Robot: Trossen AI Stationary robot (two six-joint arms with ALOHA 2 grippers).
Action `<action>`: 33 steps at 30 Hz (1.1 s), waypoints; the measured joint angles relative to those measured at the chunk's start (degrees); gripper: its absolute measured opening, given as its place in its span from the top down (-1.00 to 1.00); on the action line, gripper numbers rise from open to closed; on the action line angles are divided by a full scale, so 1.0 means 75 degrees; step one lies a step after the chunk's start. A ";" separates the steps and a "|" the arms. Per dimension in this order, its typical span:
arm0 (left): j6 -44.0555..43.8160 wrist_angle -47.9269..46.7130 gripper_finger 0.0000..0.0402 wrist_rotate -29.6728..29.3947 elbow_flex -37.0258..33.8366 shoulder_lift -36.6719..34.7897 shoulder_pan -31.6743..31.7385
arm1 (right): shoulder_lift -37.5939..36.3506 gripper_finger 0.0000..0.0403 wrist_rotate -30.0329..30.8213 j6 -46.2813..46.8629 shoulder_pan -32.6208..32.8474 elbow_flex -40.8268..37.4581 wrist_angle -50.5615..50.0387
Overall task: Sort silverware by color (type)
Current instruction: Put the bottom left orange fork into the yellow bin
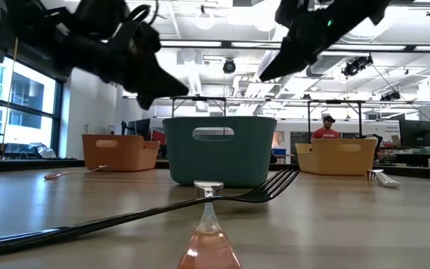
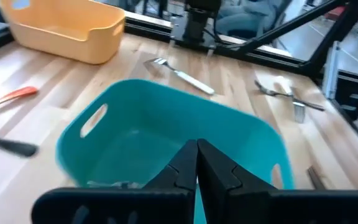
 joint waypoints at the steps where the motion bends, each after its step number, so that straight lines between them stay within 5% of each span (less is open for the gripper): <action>1: 0.0002 0.0143 1.00 -0.0094 -0.0160 -0.0005 -0.0041 | 0.0003 1.00 0.0064 0.0257 0.0220 0.0107 -0.0274; 10: 0.0012 0.1091 1.00 -0.0679 -0.1074 0.0059 -0.0251 | 0.0008 0.96 0.0336 0.3404 0.2258 0.0423 -0.2463; 22: 0.0214 0.1141 1.00 -0.0973 -0.1163 0.0059 -0.0249 | 0.0026 0.32 0.0618 0.7734 0.5162 0.0414 -0.4557; 33: 0.0148 0.1019 1.00 -0.1009 -0.1162 0.0059 -0.0970 | 0.0849 0.25 0.0414 0.8749 0.6423 0.0411 -0.4454</action>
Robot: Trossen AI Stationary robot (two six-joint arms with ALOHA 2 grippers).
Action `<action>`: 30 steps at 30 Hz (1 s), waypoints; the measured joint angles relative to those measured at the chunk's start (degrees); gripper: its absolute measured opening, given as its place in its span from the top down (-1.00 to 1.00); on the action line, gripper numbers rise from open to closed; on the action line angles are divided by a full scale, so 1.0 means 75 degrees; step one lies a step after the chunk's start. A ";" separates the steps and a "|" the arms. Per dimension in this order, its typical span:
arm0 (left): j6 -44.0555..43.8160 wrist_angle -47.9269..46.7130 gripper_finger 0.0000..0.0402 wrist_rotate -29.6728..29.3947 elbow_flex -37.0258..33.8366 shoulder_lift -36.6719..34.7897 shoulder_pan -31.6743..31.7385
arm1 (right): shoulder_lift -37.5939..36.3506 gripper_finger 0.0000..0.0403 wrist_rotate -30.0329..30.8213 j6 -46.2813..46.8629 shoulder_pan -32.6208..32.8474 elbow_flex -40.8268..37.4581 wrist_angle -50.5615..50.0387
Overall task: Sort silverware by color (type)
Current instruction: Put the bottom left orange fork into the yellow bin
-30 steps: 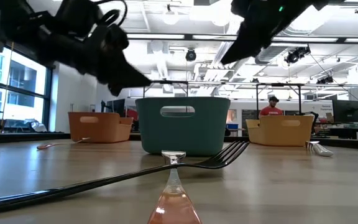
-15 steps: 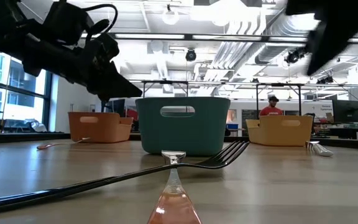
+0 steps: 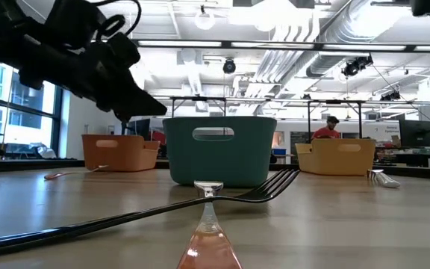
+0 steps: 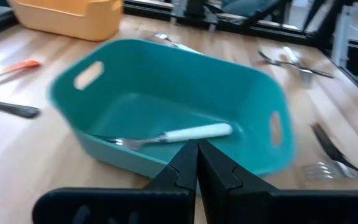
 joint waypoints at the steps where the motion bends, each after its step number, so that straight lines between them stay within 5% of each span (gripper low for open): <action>1: -0.0002 -0.0026 1.00 -0.0035 0.0003 0.0000 -0.0111 | 0.0147 0.25 -0.0060 0.0000 0.0019 0.0006 0.0027; 6: 0.0065 -0.1255 1.00 -0.0068 0.0274 0.0000 -0.0778 | 0.0682 0.31 -0.0346 -0.0194 0.0022 0.0082 0.0431; 19: -0.0395 -0.8753 0.88 0.0197 0.3148 0.0000 -0.3363 | 0.0888 0.97 0.0427 -0.2813 -0.0547 -0.0064 0.2519; 30: -0.3147 -0.9926 0.37 0.0374 0.3575 0.0044 -0.5396 | 0.0888 0.88 0.0688 -0.4360 -0.1308 -0.0067 0.2637</action>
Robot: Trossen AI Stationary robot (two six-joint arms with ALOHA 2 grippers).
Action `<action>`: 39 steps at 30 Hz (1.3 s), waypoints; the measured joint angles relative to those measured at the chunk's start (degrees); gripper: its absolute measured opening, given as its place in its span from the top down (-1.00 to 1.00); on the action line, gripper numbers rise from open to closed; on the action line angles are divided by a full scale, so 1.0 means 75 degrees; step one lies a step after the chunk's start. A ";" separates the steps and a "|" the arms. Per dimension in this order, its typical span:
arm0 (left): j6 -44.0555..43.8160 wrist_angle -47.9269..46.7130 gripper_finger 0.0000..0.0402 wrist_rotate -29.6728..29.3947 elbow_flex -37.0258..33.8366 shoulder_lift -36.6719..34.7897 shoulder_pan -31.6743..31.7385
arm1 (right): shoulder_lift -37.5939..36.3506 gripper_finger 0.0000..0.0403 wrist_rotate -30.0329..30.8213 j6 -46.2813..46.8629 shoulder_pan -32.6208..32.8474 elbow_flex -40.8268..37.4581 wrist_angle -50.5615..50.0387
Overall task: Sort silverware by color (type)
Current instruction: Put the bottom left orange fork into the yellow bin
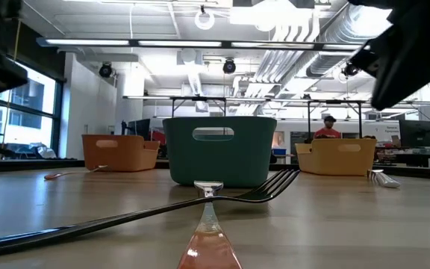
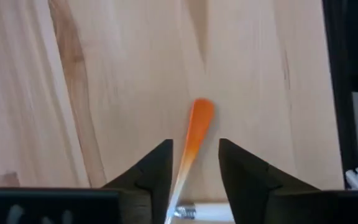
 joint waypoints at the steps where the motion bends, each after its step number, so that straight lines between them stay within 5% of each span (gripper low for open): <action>1: -0.0100 -0.0016 0.35 -0.0081 0.0000 0.0067 -0.0111 | 0.0000 0.88 -0.0001 -0.0186 -0.0092 0.0000 0.0003; 13: 0.0123 -0.0295 0.30 0.0025 0.0004 0.1362 -0.0405 | -0.0006 0.88 -0.0054 -0.1516 -0.0918 -0.0003 0.0051; 18: 0.0071 -0.0563 0.44 0.0032 0.0045 0.1565 -0.0402 | -0.0006 0.88 -0.0050 -0.1720 -0.0964 -0.0003 0.0077; 24: 0.0241 -0.0622 0.93 0.0303 0.0029 0.1571 -0.0241 | -0.0006 0.88 -0.0052 -0.1724 -0.0961 -0.0003 0.0114; 30: 0.0590 -0.1118 0.97 0.0563 0.0303 0.1529 -0.0080 | -0.0006 0.88 -0.0050 -0.1724 -0.0961 -0.0003 0.0119; 39: 0.0652 -0.0964 0.98 -0.0077 0.0546 0.0353 0.0712 | -0.0006 0.88 0.0142 -0.1932 -0.0961 -0.0006 0.0065</action>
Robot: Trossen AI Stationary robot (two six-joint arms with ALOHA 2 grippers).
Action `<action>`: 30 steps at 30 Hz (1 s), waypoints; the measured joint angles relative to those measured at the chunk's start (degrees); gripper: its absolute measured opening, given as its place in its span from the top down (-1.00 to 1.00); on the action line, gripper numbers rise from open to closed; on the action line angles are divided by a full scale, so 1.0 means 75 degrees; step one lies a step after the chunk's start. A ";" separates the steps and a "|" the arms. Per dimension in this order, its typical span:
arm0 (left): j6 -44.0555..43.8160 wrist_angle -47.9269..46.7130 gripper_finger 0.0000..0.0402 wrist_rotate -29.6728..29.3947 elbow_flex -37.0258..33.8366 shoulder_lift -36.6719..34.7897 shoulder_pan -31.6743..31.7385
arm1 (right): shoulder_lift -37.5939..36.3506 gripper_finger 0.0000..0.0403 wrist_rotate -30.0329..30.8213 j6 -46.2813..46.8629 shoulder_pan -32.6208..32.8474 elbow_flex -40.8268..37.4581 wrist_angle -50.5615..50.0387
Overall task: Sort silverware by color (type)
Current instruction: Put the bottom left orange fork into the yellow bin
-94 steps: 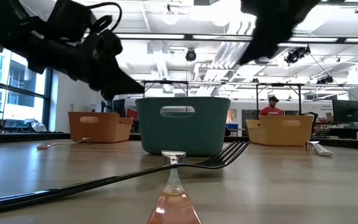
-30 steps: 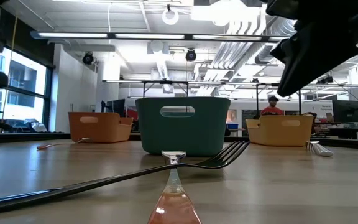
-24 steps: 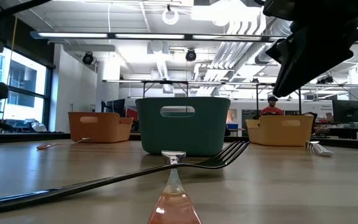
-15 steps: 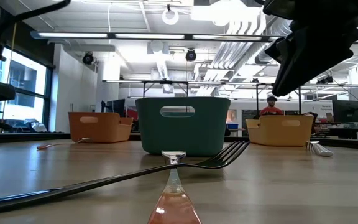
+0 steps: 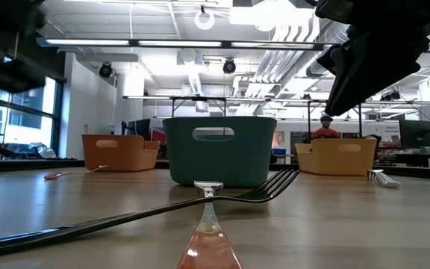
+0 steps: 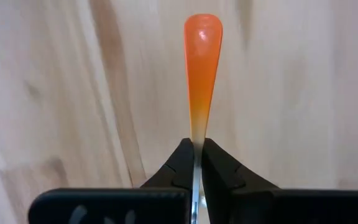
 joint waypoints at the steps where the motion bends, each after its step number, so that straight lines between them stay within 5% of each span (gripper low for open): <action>1: 0.0051 0.0106 0.99 -0.0190 0.0005 -0.0183 0.0134 | 0.0000 0.88 0.0083 -0.0042 0.0000 -0.0002 0.0003; 5: 0.0367 0.1505 0.99 -0.0823 -0.0411 -0.1005 0.0696 | -0.0006 0.89 0.0241 -0.0255 -0.0092 -0.0425 0.1179; 12: 0.1726 0.6107 0.99 -0.1266 -0.1877 -0.2227 0.2309 | -0.0006 0.86 -0.0040 -0.0653 -0.0865 -0.1565 0.5209; 18: 0.2689 0.9679 1.00 -0.0201 -0.2735 -0.2227 0.4120 | -0.0006 0.60 -0.0248 -0.1126 -0.1929 -0.1516 0.6823; 25: 0.3443 1.1535 1.00 0.1084 -0.2792 -0.1716 0.5432 | -0.0006 0.17 -0.1230 -0.1040 -0.3102 -0.1016 0.7492; 30: 0.3374 1.2136 1.00 0.1529 -0.2790 -0.1247 0.6059 | -0.0006 0.09 -0.1521 -0.1227 -0.3519 -0.0698 0.7600</action>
